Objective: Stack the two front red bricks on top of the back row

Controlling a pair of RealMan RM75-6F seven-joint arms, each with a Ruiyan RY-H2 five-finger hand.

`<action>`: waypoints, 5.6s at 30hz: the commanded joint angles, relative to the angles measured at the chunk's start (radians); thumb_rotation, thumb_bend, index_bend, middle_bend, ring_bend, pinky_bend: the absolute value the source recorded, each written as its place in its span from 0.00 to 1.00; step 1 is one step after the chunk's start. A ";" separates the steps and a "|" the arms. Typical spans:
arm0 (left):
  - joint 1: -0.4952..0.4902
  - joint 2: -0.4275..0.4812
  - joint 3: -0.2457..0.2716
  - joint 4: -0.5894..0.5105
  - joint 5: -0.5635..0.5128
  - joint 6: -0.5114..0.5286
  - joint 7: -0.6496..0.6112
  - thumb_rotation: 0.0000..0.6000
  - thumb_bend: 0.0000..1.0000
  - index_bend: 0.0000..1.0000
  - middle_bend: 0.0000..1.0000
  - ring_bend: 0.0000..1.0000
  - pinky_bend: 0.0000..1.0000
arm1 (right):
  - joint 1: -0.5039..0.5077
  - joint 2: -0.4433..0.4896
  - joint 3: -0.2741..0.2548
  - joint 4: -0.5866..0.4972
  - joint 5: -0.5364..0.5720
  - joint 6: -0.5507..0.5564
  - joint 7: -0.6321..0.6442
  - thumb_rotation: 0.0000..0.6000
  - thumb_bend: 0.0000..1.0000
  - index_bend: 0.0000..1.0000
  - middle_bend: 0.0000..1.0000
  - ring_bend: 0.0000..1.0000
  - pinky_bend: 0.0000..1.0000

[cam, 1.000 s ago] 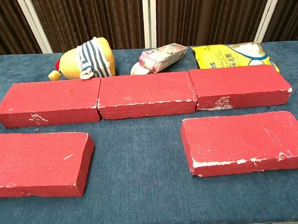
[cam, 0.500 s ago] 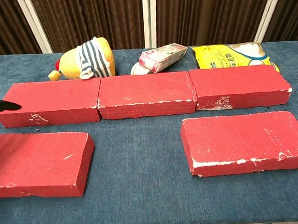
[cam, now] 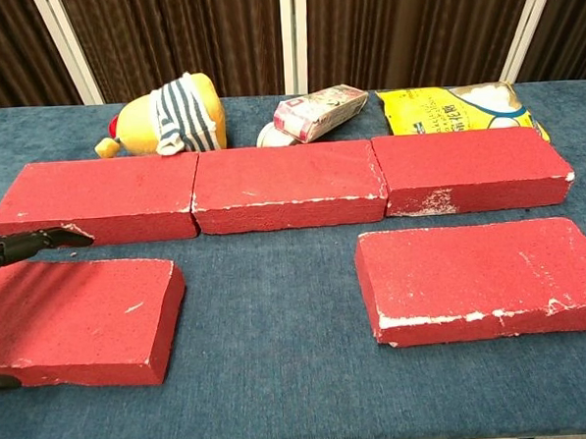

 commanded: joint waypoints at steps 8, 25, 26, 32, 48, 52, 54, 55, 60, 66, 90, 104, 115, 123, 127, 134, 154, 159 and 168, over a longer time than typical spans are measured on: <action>-0.071 0.038 -0.006 -0.012 -0.071 -0.102 0.093 1.00 0.00 0.00 0.00 0.00 0.00 | -0.001 -0.001 -0.001 0.005 0.003 -0.003 0.003 1.00 0.24 0.00 0.00 0.00 0.00; -0.121 0.034 -0.016 -0.029 -0.152 -0.144 0.113 1.00 0.00 0.00 0.00 0.00 0.00 | 0.003 -0.013 -0.006 0.019 0.005 -0.016 0.006 1.00 0.24 0.00 0.00 0.00 0.00; -0.123 0.033 -0.015 -0.026 -0.152 -0.145 0.110 1.00 0.00 0.00 0.00 0.00 0.00 | 0.003 -0.014 -0.006 0.021 0.006 -0.017 0.007 1.00 0.24 0.00 0.00 0.00 0.00; -0.126 0.026 -0.009 -0.014 -0.150 -0.136 0.099 1.00 0.00 0.00 0.00 0.00 0.00 | 0.003 -0.019 -0.005 0.030 0.010 -0.020 0.014 1.00 0.24 0.00 0.00 0.00 0.00; -0.134 0.018 0.007 -0.009 -0.166 -0.129 0.118 1.00 0.00 0.00 0.07 0.14 0.00 | 0.003 -0.022 -0.003 0.041 0.016 -0.024 0.023 1.00 0.24 0.00 0.00 0.00 0.00; -0.136 0.022 0.008 -0.015 -0.174 -0.129 0.123 1.00 0.00 0.00 0.09 0.15 0.00 | 0.003 -0.024 -0.003 0.043 0.018 -0.026 0.026 1.00 0.24 0.00 0.00 0.00 0.00; -0.136 0.024 0.009 -0.019 -0.174 -0.126 0.123 1.00 0.00 0.00 0.09 0.15 0.00 | 0.004 -0.024 -0.003 0.045 0.018 -0.027 0.026 1.00 0.24 0.00 0.00 0.00 0.00; -0.136 0.025 0.009 -0.021 -0.172 -0.123 0.122 1.00 0.00 0.00 0.09 0.15 0.00 | 0.004 -0.024 -0.003 0.045 0.018 -0.028 0.026 1.00 0.24 0.00 0.00 0.00 0.00; -0.134 0.045 0.010 -0.049 -0.154 -0.101 0.117 1.00 0.00 0.00 0.09 0.15 0.00 | 0.003 -0.024 -0.002 0.045 0.019 -0.025 0.026 1.00 0.24 0.00 0.00 0.00 0.00; -0.131 0.109 -0.004 -0.126 -0.112 -0.046 0.110 1.00 0.00 0.00 0.09 0.15 0.00 | 0.001 -0.020 0.000 0.041 0.019 -0.021 0.026 1.00 0.24 0.00 0.00 0.00 0.00; -0.463 0.062 -0.218 0.148 -0.266 -0.368 -0.034 1.00 0.00 0.00 0.11 0.16 0.00 | 0.006 -0.012 0.007 0.037 0.048 -0.045 0.011 1.00 0.24 0.00 0.00 0.00 0.00; -0.546 -0.010 -0.240 0.331 -0.281 -0.512 -0.228 1.00 0.00 0.00 0.13 0.20 0.00 | 0.005 -0.003 0.015 0.023 0.054 -0.038 0.005 1.00 0.24 0.00 0.00 0.00 0.00; -0.559 -0.031 -0.224 0.361 -0.300 -0.508 -0.230 1.00 0.00 0.00 0.13 0.20 0.00 | 0.008 -0.010 0.011 0.031 0.053 -0.048 0.007 1.00 0.24 0.00 0.00 0.00 0.00; -0.575 -0.032 -0.227 0.364 -0.345 -0.530 -0.239 1.00 0.00 0.00 0.13 0.20 0.00 | 0.008 -0.014 0.010 0.039 0.057 -0.054 0.011 1.00 0.24 0.00 0.00 0.00 0.00; -0.579 -0.046 -0.222 0.379 -0.364 -0.525 -0.230 1.00 0.00 0.00 0.13 0.20 0.00 | 0.009 -0.018 0.007 0.044 0.056 -0.057 0.013 1.00 0.24 0.00 0.00 0.00 0.00; -0.586 -0.054 -0.224 0.388 -0.380 -0.516 -0.224 1.00 0.00 0.00 0.13 0.20 0.00 | 0.008 -0.018 0.009 0.048 0.059 -0.056 0.015 1.00 0.24 0.00 0.00 0.00 0.00; -0.590 -0.057 -0.219 0.386 -0.391 -0.520 -0.238 1.00 0.00 0.00 0.13 0.20 0.00 | 0.008 -0.022 0.008 0.053 0.057 -0.058 0.016 1.00 0.24 0.00 0.00 0.00 0.00; -0.591 -0.052 -0.223 0.375 -0.386 -0.513 -0.240 1.00 0.00 0.00 0.13 0.20 0.00 | 0.007 -0.021 0.009 0.052 0.058 -0.058 0.017 1.00 0.24 0.00 0.00 0.00 0.00; -0.597 -0.056 -0.218 0.375 -0.388 -0.519 -0.238 1.00 0.00 0.00 0.13 0.20 0.00 | 0.007 -0.022 0.008 0.056 0.058 -0.058 0.020 1.00 0.24 0.00 0.00 0.00 0.00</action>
